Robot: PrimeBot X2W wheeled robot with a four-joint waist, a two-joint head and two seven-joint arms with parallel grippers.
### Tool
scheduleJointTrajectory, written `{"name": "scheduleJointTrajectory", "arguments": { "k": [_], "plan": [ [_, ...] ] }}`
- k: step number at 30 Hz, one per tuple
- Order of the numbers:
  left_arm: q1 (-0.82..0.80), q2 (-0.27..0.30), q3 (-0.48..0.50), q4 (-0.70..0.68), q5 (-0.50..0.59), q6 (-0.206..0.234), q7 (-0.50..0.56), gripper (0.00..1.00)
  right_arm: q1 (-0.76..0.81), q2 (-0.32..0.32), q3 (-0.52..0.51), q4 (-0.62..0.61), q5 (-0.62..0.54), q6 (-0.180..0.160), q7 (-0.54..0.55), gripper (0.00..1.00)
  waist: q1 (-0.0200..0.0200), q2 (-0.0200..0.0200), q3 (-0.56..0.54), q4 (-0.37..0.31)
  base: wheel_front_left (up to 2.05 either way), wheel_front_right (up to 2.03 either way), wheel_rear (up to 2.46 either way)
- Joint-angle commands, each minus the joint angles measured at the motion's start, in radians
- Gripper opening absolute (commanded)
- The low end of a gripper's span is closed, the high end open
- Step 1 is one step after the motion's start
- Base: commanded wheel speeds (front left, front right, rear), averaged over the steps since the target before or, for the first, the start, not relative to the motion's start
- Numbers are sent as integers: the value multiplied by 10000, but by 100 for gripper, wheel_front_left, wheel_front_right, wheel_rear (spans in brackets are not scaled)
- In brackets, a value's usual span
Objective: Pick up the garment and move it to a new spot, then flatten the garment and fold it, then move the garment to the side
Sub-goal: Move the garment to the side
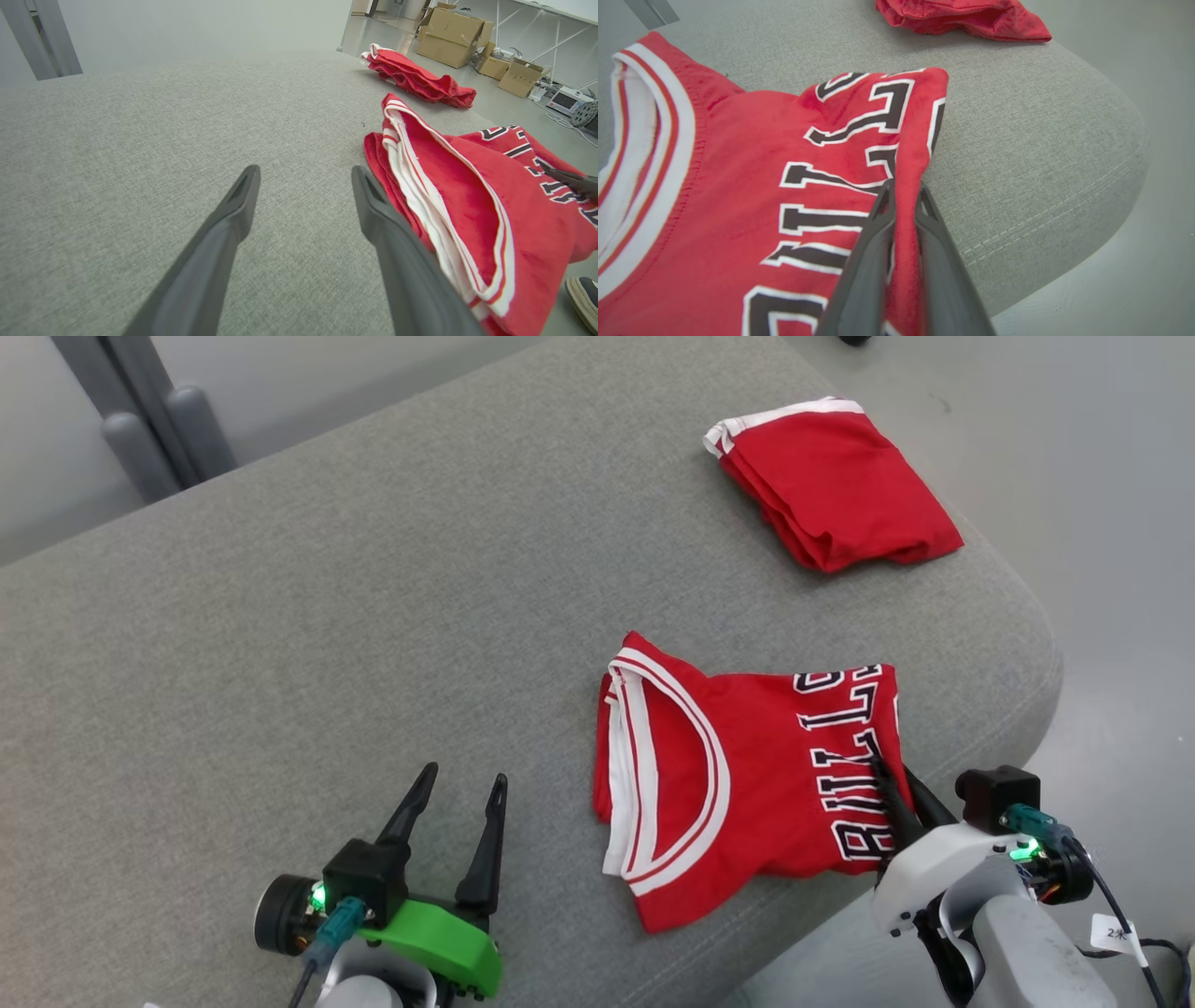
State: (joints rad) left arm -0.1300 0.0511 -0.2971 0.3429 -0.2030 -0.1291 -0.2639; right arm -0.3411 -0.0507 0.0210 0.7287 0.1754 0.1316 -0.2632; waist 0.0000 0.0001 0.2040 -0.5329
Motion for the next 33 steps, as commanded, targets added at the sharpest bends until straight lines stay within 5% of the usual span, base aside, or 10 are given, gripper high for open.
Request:
{"name": "scheduleJointTrajectory", "arguments": {
  "k": [1, 13, 21, 28, 29, 30, 31, 33],
  "plan": [
    [-125, 144, 60, 6, -70, -25, 3, 100, -185, -10, 122, -93, 1, -22, -14, 0, 0, -1, 192, -57, 0, 0, 0],
    [-441, 669, 500, -419, 110, -26, 3, 100, -3757, -6, 817, 190, -1047, -22, 114, 0, 0, -1, 1545, 464, 0, 0, 0],
    [-1124, 1221, 245, -621, -114, -26, 3, 100, -6125, -930, -1518, 667, -3468, -22, 1013, 0, 0, -1, 2508, 1415, 0, 0, 0],
    [-1351, 1273, 192, -572, -179, -26, 11, 100, -6280, -1985, -4462, 411, -5619, -22, 1796, 0, 0, -1, 2737, 2029, 0, 0, 0],
    [-1344, 1261, 206, -553, -180, -26, 12, 100, -6178, -2033, -4787, 314, -5896, -22, 1853, 7, 0, -1, 2728, 2068, 0, 0, 0],
    [-1331, 1245, 221, -527, -183, -26, 14, 100, -6068, -2080, -5235, 148, -6197, -22, 1848, 41, 0, -1, 2717, 2116, 0, 0, 0],
    [-1329, 1237, 245, -513, -186, -26, 14, 100, -5987, -2055, -5525, 84, -6432, -22, 1891, 100, 0, -1, 2711, 2146, 0, 0, 0],
    [-1333, 1216, 272, -477, -192, -26, 14, 100, -5883, -1887, -6135, -45, -6746, -22, 1835, 100, 0, -1, 2662, 2217, 0, 0, 0]
  ]
}}
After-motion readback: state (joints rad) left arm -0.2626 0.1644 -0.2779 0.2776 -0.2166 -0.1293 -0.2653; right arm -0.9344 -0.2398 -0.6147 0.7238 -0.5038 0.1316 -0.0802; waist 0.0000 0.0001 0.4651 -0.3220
